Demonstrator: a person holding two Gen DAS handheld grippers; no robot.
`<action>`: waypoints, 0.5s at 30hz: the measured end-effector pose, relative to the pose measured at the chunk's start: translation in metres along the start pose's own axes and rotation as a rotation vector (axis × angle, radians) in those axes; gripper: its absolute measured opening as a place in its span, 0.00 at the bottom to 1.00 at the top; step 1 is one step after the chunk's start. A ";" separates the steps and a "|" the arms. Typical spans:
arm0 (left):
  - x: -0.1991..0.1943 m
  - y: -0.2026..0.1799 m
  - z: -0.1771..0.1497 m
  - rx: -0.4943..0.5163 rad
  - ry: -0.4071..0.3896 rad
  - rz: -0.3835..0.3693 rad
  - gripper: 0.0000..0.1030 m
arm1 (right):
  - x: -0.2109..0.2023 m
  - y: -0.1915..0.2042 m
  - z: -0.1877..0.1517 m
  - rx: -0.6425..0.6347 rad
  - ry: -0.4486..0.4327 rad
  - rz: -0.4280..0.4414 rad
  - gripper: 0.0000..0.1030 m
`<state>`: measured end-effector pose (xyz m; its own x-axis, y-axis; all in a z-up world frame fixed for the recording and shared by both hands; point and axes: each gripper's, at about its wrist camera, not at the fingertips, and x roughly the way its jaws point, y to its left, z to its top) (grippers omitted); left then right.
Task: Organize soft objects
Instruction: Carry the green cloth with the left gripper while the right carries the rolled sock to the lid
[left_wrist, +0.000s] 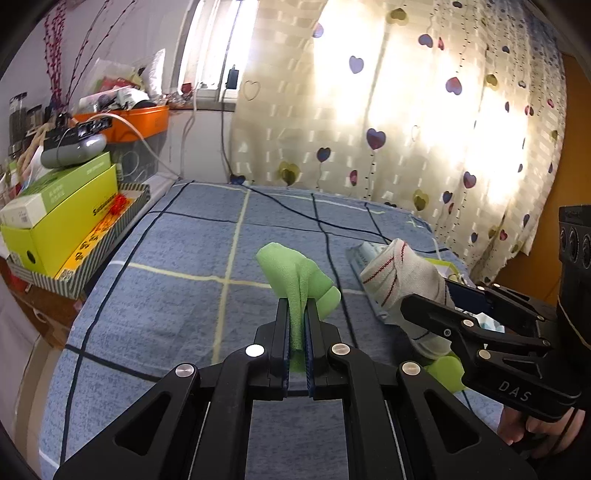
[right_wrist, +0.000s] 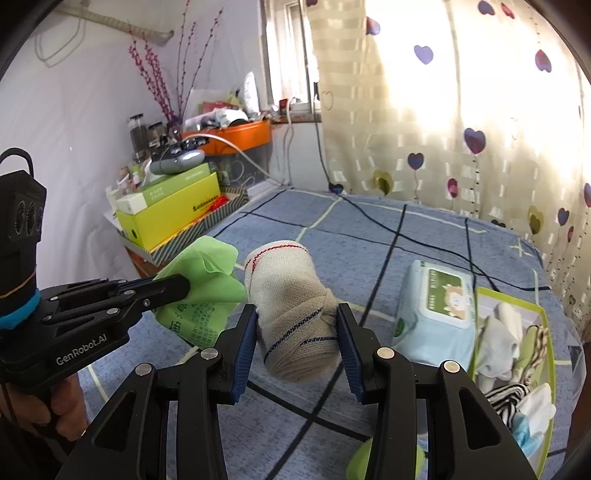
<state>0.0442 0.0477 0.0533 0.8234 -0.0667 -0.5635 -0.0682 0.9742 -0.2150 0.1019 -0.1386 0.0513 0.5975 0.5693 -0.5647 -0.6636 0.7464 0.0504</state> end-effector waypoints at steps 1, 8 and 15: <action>0.000 -0.003 0.001 0.004 -0.001 -0.005 0.06 | -0.002 -0.002 -0.001 0.004 -0.003 -0.003 0.39; 0.003 -0.029 0.006 0.037 -0.003 -0.042 0.06 | -0.021 -0.023 -0.008 0.036 -0.028 -0.036 0.39; 0.009 -0.060 0.013 0.086 -0.002 -0.083 0.06 | -0.045 -0.055 -0.018 0.091 -0.059 -0.090 0.39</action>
<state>0.0629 -0.0090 0.0714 0.8252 -0.1474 -0.5453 0.0487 0.9803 -0.1913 0.1034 -0.2110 0.0590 0.6799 0.5164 -0.5206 -0.5645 0.8217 0.0777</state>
